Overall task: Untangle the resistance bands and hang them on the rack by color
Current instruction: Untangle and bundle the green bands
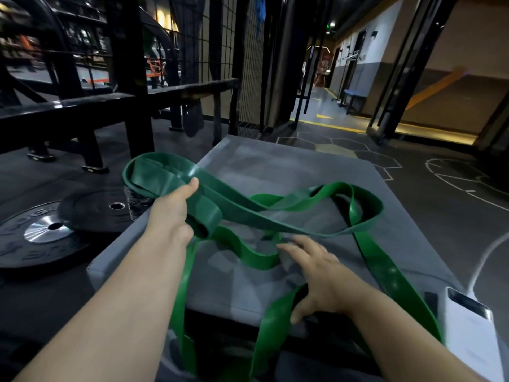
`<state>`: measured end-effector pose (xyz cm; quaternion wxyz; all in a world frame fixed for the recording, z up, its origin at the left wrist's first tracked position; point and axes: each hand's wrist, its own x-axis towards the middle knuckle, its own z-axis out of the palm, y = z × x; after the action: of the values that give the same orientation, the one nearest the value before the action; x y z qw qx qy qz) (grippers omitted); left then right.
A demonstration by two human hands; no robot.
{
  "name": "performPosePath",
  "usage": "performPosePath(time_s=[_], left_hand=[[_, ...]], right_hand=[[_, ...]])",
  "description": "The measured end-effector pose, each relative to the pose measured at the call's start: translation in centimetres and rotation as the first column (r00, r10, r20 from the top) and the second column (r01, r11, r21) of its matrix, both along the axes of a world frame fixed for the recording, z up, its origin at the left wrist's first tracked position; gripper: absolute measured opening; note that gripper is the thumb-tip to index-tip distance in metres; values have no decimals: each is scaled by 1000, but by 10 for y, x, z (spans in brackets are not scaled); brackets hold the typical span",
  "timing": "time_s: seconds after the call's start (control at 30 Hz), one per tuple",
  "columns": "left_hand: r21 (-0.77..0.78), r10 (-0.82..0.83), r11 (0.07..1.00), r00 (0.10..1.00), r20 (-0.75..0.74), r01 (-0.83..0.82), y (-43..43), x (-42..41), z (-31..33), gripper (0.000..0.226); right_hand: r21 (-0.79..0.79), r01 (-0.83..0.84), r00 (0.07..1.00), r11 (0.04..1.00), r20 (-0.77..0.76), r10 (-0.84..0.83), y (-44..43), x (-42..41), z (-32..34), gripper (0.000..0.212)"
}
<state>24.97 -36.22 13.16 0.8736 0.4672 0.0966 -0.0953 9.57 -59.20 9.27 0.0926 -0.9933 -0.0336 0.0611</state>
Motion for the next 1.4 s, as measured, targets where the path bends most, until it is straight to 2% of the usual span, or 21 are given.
performPosePath(time_s=[0.1, 0.2, 0.27, 0.43, 0.53, 0.73, 0.9, 0.97, 1.07, 1.1, 1.17, 1.27, 1.4], left_hand=[[-17, 18, 1000, 1000, -3, -18, 7, 7, -5, 21], [-29, 30, 999, 1000, 3, -30, 12, 12, -11, 40], [-26, 28, 999, 1000, 9, -28, 12, 13, -14, 45], [0, 17, 1000, 1000, 12, -17, 10, 12, -15, 21], [-10, 33, 999, 999, 35, -33, 16, 18, -17, 23], [-39, 114, 993, 993, 37, -112, 19, 24, -14, 7], [-78, 192, 979, 981, 25, -189, 30, 34, -9, 15], [-75, 226, 972, 974, 20, -224, 38, 40, -6, 22], [-74, 266, 962, 963, 32, -263, 46, 45, -4, 25], [-70, 267, 962, 963, 43, -264, 45, 44, -2, 24], [-78, 277, 959, 959, 58, -272, 42, 40, 2, 22], [-95, 267, 961, 962, 66, -260, 36, 31, 10, 15], [-97, 176, 982, 975, 139, -163, 21, 11, 15, 8]], right_hand=[[59, -32, 992, 998, 126, 24, 2, 13, -1, 117], [47, -77, 993, 996, 89, 73, 12, 31, -2, 101], [-19, -98, 994, 995, 49, 99, 14, 44, -1, 90], [-266, -231, 966, 936, 54, 254, 21, 63, 5, 46], [-327, -235, 961, 915, 60, 269, 18, 63, 8, 36], [-183, 24, 982, 983, 188, 11, -33, 51, 23, 25], [-194, 338, 908, 921, 324, -265, -61, 57, 42, 29], [-47, 500, 806, 865, 392, -444, -77, 66, 56, 25], [283, 685, 548, 671, 406, -731, -113, 76, 93, 24], [323, 706, 494, 630, 413, -765, -126, 77, 106, 25], [332, 720, 445, 609, 452, -773, -146, 78, 125, 26], [264, 717, 499, 645, 452, -739, -157, 77, 130, 23], [98, 713, 641, 695, 312, -701, -151, 76, 97, 31]])
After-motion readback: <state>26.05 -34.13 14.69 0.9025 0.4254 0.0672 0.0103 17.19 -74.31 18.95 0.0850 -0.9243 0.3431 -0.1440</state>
